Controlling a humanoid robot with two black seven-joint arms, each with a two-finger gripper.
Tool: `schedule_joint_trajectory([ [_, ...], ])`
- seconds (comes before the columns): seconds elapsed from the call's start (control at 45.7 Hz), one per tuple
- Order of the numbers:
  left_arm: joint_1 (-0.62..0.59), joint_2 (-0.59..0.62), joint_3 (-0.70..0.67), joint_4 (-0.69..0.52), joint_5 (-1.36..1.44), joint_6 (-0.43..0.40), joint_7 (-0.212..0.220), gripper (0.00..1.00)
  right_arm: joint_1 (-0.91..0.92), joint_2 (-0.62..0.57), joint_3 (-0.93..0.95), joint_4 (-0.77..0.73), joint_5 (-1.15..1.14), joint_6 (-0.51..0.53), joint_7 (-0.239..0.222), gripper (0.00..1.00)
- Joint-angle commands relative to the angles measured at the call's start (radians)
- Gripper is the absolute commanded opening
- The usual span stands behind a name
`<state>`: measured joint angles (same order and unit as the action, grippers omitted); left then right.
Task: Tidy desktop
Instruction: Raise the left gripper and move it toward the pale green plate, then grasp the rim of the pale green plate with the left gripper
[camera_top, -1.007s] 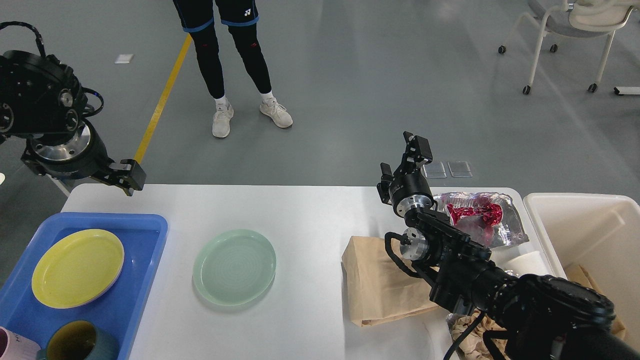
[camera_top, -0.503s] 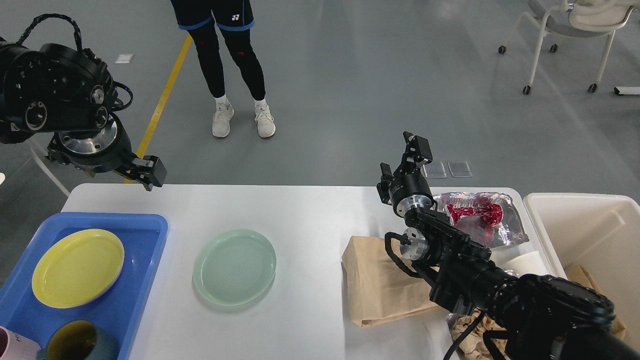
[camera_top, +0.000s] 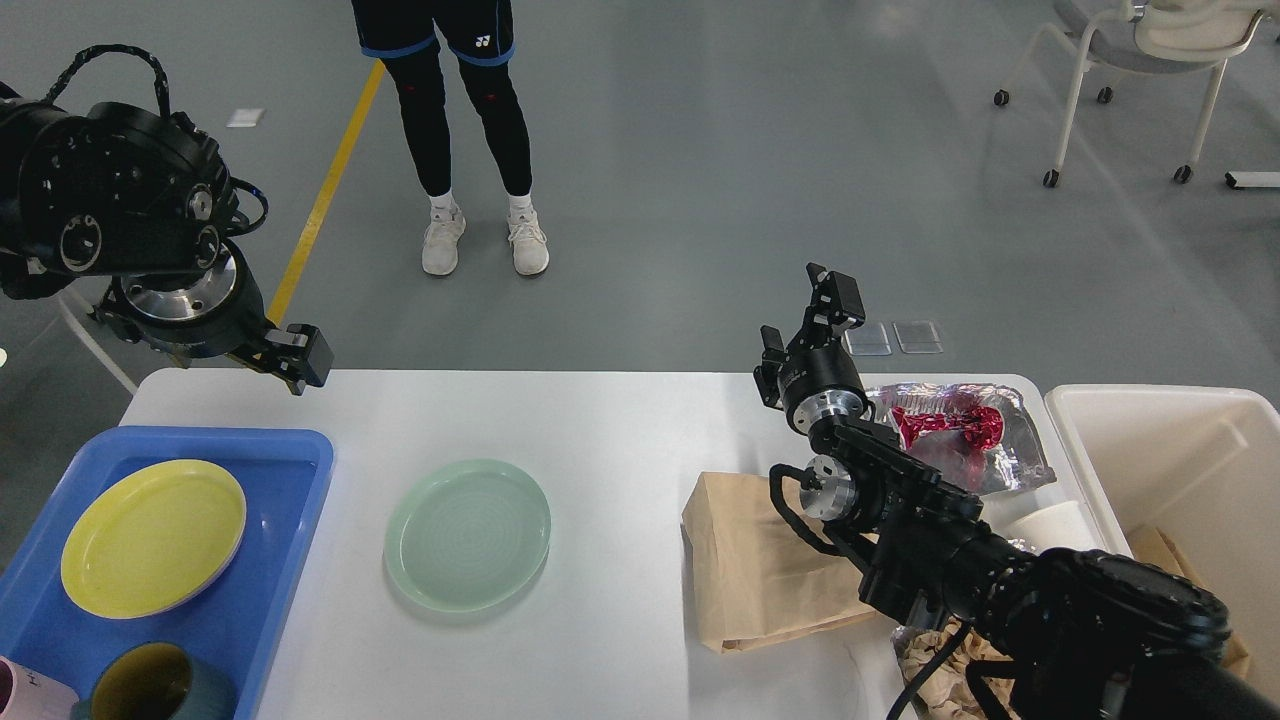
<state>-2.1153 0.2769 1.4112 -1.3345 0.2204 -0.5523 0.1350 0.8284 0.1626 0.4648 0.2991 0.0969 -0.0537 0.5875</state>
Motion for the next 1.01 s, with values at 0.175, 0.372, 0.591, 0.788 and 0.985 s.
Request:
schedule_joint_trajectory([
  [0.175, 0.103, -0.001, -0.008, 0.000, -0.001, -0.132, 0.000, 0.97, 0.000, 0.000, 0.000, 0.000, 0.000, 0.000, 0.000, 1.00],
  [0.372, 0.170, -0.004, -0.023, -0.011, -0.001, -0.150, 0.000, 0.97, 0.000, 0.000, 0.000, 0.000, 0.000, 0.000, 0.000, 1.00],
  [0.591, 0.299, -0.037, -0.090, 0.055, -0.067, -0.120, 0.015, 0.97, 0.001, 0.002, 0.000, 0.000, 0.000, 0.000, 0.000, 1.00],
  [0.788, 0.457, -0.102, -0.144, 0.086, -0.110, 0.084, 0.037, 0.97, 0.001, 0.003, 0.000, 0.000, 0.000, 0.000, 0.000, 1.00],
  [0.985, 0.626, -0.166, -0.265, 0.127, -0.184, 0.431, 0.268, 0.97, 0.001, 0.003, 0.000, 0.000, 0.000, 0.000, 0.000, 1.00],
])
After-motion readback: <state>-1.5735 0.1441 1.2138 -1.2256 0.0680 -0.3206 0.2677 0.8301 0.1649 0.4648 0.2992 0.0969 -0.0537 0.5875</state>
